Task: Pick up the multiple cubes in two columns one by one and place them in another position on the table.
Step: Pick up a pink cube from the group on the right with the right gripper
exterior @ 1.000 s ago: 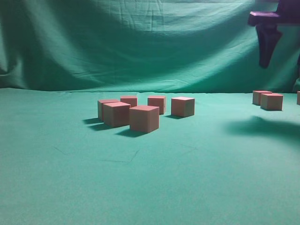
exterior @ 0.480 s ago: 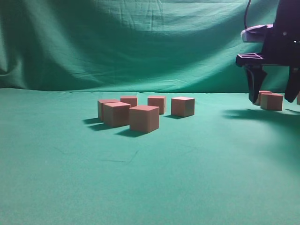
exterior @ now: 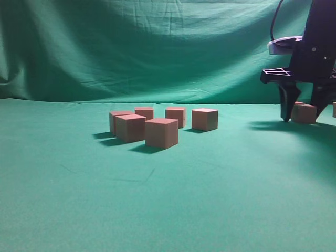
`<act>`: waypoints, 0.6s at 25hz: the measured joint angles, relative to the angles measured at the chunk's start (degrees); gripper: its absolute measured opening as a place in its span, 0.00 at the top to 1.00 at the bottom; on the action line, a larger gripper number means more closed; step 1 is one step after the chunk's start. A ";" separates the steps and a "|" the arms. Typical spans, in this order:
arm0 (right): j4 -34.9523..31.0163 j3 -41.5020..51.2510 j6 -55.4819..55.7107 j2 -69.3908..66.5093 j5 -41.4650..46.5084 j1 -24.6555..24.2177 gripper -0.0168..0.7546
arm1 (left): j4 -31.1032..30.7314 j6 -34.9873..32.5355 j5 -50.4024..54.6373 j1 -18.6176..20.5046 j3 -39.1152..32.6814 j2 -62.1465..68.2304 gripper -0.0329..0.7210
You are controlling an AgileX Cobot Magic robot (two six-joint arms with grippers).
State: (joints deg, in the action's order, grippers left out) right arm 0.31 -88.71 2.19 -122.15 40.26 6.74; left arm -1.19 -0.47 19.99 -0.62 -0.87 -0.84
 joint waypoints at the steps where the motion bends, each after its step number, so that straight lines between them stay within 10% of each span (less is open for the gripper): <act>1: 0.00 -0.11 0.00 0.00 0.15 0.00 0.61 | 0.00 0.00 0.00 0.00 0.00 0.00 0.96; 15: -3.10 -0.20 -0.24 9.27 7.56 0.00 0.64 | 0.00 0.00 0.00 0.00 0.00 0.00 0.96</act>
State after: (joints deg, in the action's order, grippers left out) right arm -2.79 -88.90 1.95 -112.88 47.82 6.74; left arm -1.19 -0.47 19.99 -0.62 -0.87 -0.84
